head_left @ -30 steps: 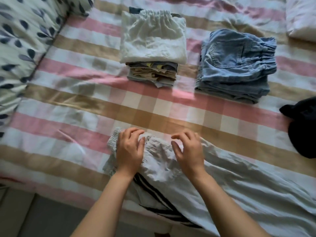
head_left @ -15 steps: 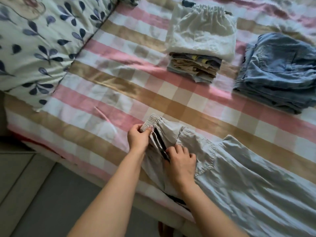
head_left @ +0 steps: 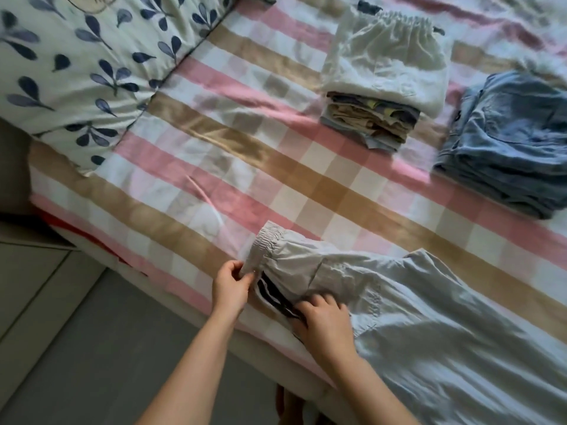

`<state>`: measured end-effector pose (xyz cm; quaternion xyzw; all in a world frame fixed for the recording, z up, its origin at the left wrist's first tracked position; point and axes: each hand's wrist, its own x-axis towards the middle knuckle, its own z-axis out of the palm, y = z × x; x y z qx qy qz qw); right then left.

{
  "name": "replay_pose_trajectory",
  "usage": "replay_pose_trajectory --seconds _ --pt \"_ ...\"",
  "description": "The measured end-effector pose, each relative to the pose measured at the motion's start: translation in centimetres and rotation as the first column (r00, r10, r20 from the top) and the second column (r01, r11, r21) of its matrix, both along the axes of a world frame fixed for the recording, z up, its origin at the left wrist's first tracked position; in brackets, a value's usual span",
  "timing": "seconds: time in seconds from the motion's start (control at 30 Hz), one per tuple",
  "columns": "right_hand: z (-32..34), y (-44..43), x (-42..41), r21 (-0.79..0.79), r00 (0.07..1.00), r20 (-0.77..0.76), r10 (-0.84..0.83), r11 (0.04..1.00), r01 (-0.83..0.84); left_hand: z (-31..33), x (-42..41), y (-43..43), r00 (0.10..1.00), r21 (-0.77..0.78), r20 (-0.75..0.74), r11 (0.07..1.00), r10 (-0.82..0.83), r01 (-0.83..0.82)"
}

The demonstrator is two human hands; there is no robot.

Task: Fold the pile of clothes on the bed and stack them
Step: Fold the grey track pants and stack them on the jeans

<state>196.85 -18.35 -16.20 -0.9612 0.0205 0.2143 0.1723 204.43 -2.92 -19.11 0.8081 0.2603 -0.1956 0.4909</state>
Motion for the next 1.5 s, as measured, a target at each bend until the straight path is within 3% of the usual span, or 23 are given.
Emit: replay_pose_trajectory --seconds 0.1,0.2,0.3,0.37,0.47,0.57,0.67,0.83,0.93,1.0,1.03,1.1,1.13,1.2,1.3,1.4,1.5 --pt "0.6 -1.8 1.6 0.222 0.991 0.103 -0.082 0.973 0.057 0.2 1.7 -0.1 0.994 0.059 0.088 0.997 -0.064 0.059" --pt "1.2 -4.3 4.0 0.324 0.846 0.401 -0.352 0.918 0.229 1.1 4.5 -1.4 0.979 0.053 0.173 0.994 -0.108 0.100" --pt "0.3 -6.4 7.2 0.188 0.866 0.254 -0.430 0.901 0.392 1.2 7.0 -2.7 0.946 0.079 0.015 0.943 -0.325 0.322" --pt "-0.7 -7.7 8.8 0.052 0.939 0.012 -0.343 0.938 0.341 0.8 7.8 -2.9 0.914 0.044 -0.069 0.914 -0.400 0.404" --pt "-2.0 -8.6 9.7 0.048 0.946 -0.230 -0.229 0.968 0.246 1.0 8.0 -2.9 0.909 0.015 -0.140 0.917 -0.392 0.398" --pt "-2.5 -8.8 9.7 0.061 0.958 -0.201 -0.204 0.974 0.220 1.2 8.3 -2.7 0.861 -0.132 -0.124 0.868 -0.494 0.479" --pt "-2.4 -8.9 10.1 0.193 0.944 -0.066 -0.323 0.924 0.330 1.5 8.9 -2.5 0.879 -0.228 -0.024 0.859 -0.476 0.459" --pt "-2.9 -7.3 14.0 0.278 0.905 0.095 -0.414 0.884 0.376 1.4 12.9 -1.8 0.871 0.044 0.191 0.890 -0.453 0.453" --pt "-3.1 -7.3 15.2 0.269 0.902 0.044 -0.430 0.874 0.404 1.0 14.4 -1.6 0.868 0.121 0.118 0.875 -0.482 0.469" --pt "-2.7 -8.4 14.3 0.304 0.864 0.110 -0.491 0.844 0.442 1.3 14.3 -1.9 0.879 0.159 0.083 0.877 -0.470 0.454" --pt "-2.3 -9.2 13.4 0.321 0.822 0.180 -0.540 0.822 0.470 1.8 14.1 -2.2 0.869 0.277 0.148 0.863 -0.472 0.422" --pt "-1.6 -10.8 11.0 0.310 0.725 0.297 -0.621 0.781 0.542 2.8 13.2 -3.6 0.734 0.528 0.386 0.786 -0.558 0.321" --pt "-1.4 -11.6 9.9 0.280 0.692 0.322 -0.646 0.764 0.582 3.1 12.6 -4.9 0.642 0.570 0.469 0.763 -0.607 0.304" --pt "-1.6 -13.1 8.2 0.184 0.675 0.318 -0.665 0.742 0.644 3.4 11.1 -7.9 0.517 0.546 0.510 0.724 -0.687 0.423" --pt "-2.3 -15.0 7.1 0.061 0.666 0.245 -0.705 0.696 0.715 1.9 8.7 -11.7 0.380 0.532 0.417 0.561 -0.825 0.635" --pt "-3.0 -15.8 6.7 -0.014 0.648 0.187 -0.738 0.657 0.753 -0.1 7.2 -13.0 0.364 0.566 0.285 0.463 -0.886 0.683" --pt "-3.7 -16.1 6.8 0.047 0.692 0.186 -0.698 0.710 0.703 -1.8 6.7 -12.9 0.365 0.611 0.215 0.417 -0.906 0.673"
